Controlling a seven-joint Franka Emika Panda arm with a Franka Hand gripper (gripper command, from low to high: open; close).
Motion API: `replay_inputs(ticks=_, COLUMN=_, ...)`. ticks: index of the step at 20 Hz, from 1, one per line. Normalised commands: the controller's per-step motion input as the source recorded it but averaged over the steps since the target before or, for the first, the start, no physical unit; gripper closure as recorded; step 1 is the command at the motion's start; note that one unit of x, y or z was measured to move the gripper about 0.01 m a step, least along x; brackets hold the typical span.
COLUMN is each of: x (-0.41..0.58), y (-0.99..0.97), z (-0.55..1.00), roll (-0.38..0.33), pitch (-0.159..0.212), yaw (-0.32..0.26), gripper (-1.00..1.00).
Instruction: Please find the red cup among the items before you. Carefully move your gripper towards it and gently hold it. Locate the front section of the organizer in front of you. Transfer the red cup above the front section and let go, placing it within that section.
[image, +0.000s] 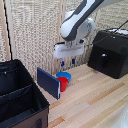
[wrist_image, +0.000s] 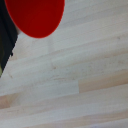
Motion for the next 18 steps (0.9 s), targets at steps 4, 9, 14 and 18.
replay_inputs(ticks=4, x=-0.045, y=-0.03, z=-0.58, roll=0.035, pitch=-0.001, yaw=0.000, gripper=-1.00)
replay_inputs(ticks=9, x=-0.024, y=-0.02, z=-0.57, roll=0.028, pitch=0.000, yaw=0.000, gripper=-1.00)
replay_inputs(ticks=14, x=-0.007, y=0.02, z=-0.45, roll=-0.016, pitch=0.004, yaw=-0.001, gripper=-1.00)
replay_inputs(ticks=18, x=0.000, y=0.00, z=-0.17, roll=-0.007, pitch=0.005, yaw=0.000, gripper=1.00)
